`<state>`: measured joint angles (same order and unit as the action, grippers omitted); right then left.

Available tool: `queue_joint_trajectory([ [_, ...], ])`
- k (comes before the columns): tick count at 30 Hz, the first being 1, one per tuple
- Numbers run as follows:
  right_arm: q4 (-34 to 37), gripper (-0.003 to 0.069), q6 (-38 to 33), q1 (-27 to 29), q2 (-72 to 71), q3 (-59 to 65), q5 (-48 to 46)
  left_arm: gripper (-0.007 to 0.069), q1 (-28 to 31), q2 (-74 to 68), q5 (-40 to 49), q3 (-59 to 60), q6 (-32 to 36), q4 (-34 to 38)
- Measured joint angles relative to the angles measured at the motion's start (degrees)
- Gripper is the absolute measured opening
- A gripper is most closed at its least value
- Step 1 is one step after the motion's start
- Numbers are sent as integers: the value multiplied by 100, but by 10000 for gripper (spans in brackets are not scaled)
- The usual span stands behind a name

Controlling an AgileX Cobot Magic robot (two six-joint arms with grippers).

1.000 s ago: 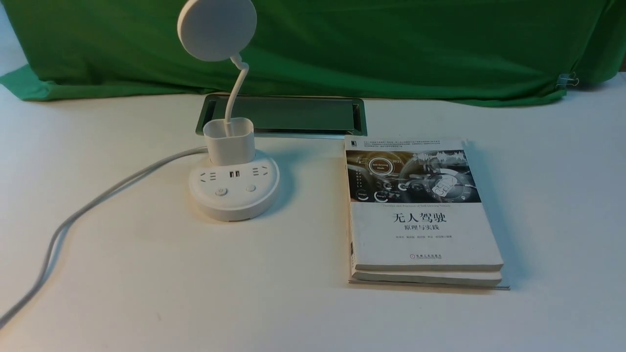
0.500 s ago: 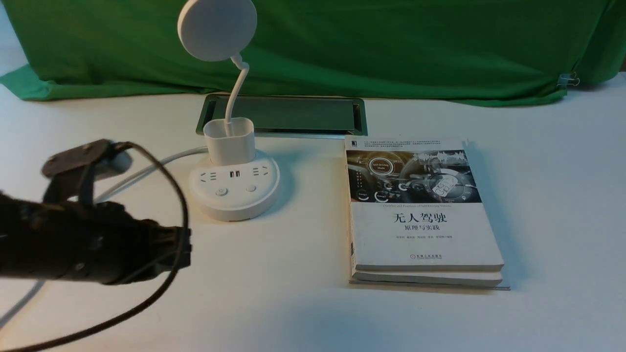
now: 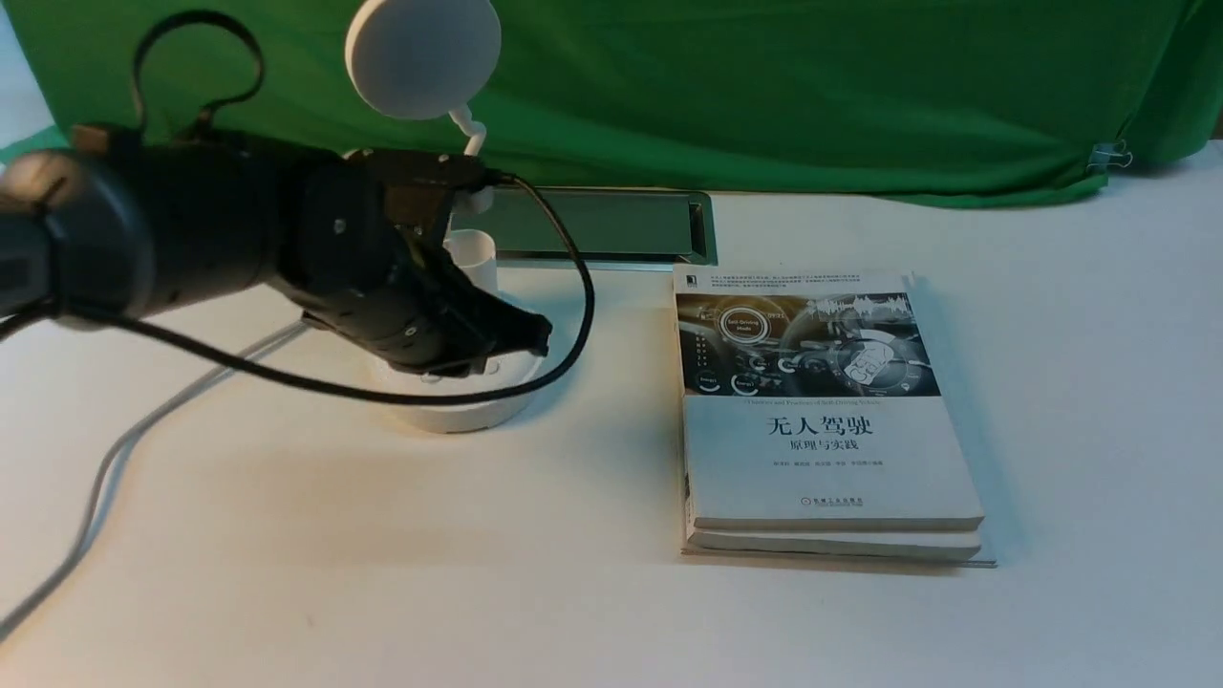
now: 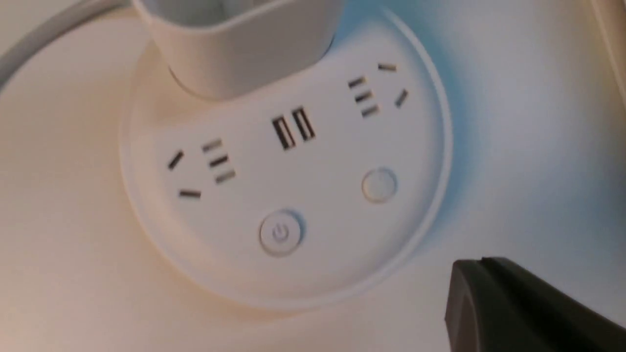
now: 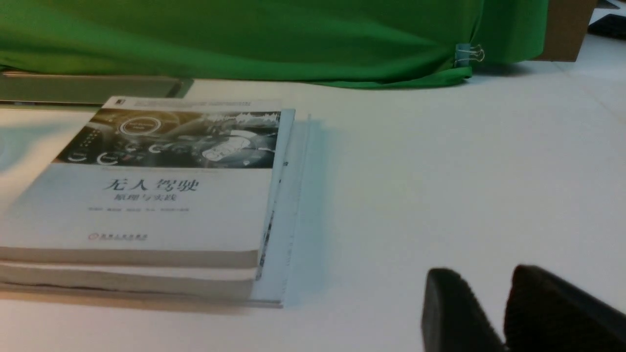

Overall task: Turn on the desk lamp on the white desktop with your hand.
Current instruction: 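Press the power button on the lamp base to turn the lamp on with the left gripper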

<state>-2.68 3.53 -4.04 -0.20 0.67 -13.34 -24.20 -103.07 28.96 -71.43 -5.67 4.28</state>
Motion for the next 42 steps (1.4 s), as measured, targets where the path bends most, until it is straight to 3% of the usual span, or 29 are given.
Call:
queue_joint_trajectory([
  [5,0,238,0,0,0,0,0,-4,-4,-441,-278,-223,-69,-342],
  [9,0,238,0,0,0,0,0,-4,-4,-719,-610,-238,-573,-1040],
  [13,0,238,0,0,0,0,0,-4,-4,-781,-721,-246,-815,-1231],
  [35,0,238,0,0,0,0,5,-1,-4,-1072,-767,-318,-898,-1036],
  [42,0,238,0,0,0,0,5,0,-4,-1022,-1264,-100,-902,-889],
])
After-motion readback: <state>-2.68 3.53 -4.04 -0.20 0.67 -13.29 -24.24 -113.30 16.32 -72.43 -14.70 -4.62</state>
